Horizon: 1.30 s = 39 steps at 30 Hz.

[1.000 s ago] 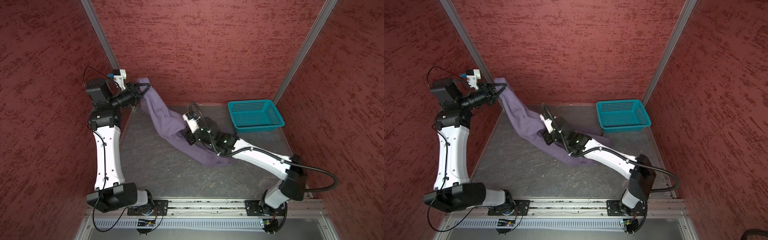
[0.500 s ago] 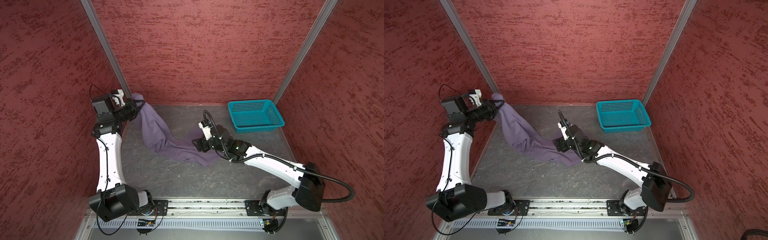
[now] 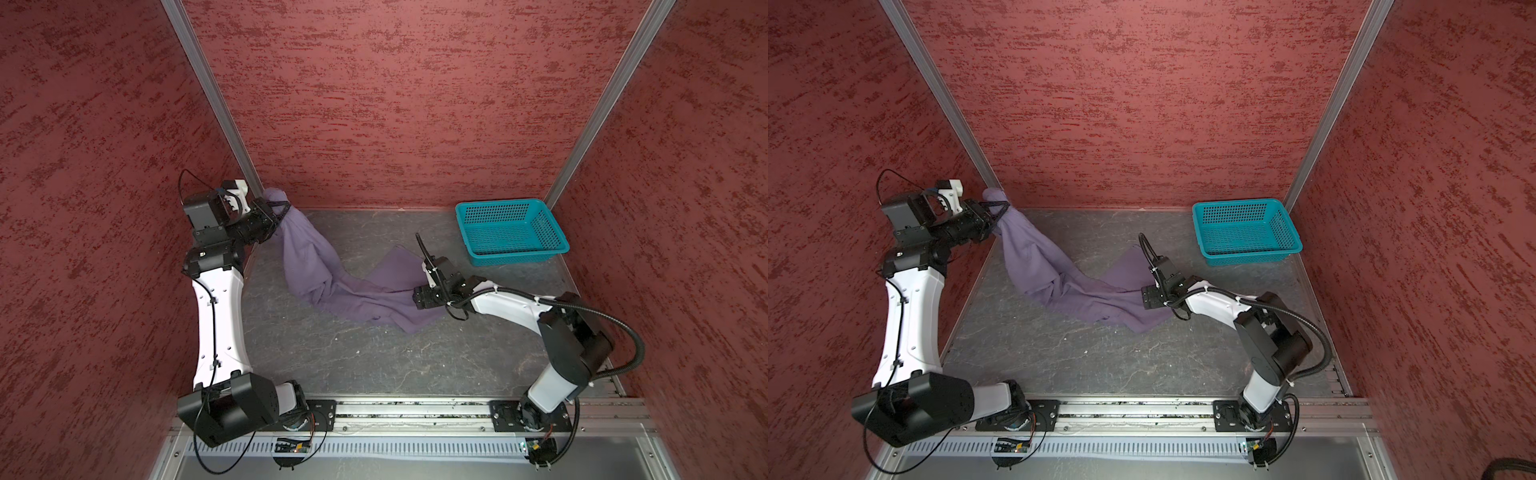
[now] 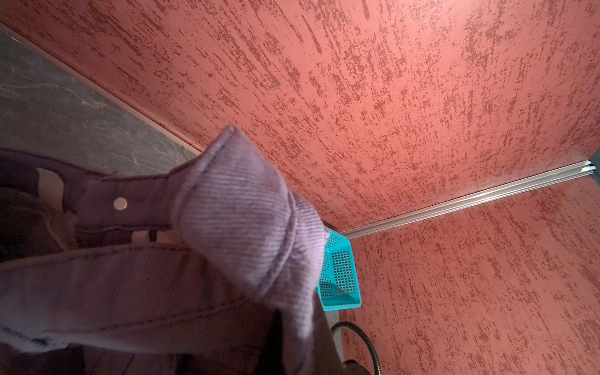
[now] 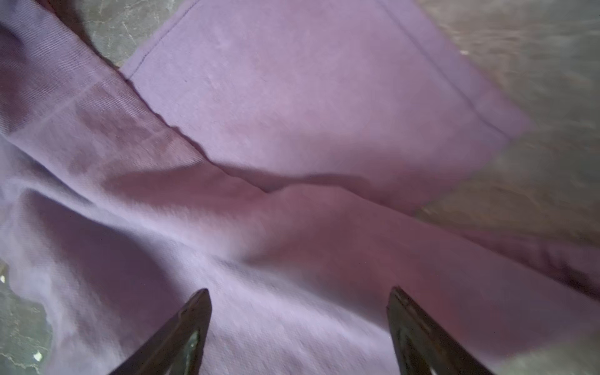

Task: Fold and stack the trousers
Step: Flatten out the trousers at the center of the table.

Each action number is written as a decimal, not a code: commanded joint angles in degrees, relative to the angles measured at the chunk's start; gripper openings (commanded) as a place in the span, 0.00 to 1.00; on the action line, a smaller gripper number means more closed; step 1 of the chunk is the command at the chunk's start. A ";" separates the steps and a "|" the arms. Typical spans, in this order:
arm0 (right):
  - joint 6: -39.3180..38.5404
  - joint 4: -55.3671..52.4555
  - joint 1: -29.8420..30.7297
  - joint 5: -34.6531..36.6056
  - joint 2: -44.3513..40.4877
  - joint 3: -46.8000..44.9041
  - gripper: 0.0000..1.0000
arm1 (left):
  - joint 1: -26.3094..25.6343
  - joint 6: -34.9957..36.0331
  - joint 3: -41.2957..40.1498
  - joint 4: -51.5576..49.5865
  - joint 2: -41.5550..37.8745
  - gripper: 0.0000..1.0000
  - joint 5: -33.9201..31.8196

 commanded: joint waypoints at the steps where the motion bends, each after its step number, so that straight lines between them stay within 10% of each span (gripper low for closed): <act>1: -1.89 2.31 -0.14 -2.57 3.52 4.96 0.87 | 0.19 1.96 0.78 -0.17 -2.11 0.00 -0.20; 5: -1.87 2.40 -0.23 -5.33 9.37 9.05 0.75 | 0.19 1.92 0.33 -0.43 -1.74 0.00 -0.28; 17: 0.62 2.40 -1.70 -9.84 8.10 8.12 0.00 | -3.02 1.17 4.10 -0.28 1.38 0.00 -0.46; 32: -2.55 -7.61 -16.21 -2.75 -14.19 17.56 0.00 | -8.65 0.18 23.15 -3.64 6.96 0.00 -0.33; 39: 3.15 -8.82 -19.56 12.74 -36.01 5.05 0.00 | -1.35 -4.47 9.41 4.45 -2.75 0.00 -1.56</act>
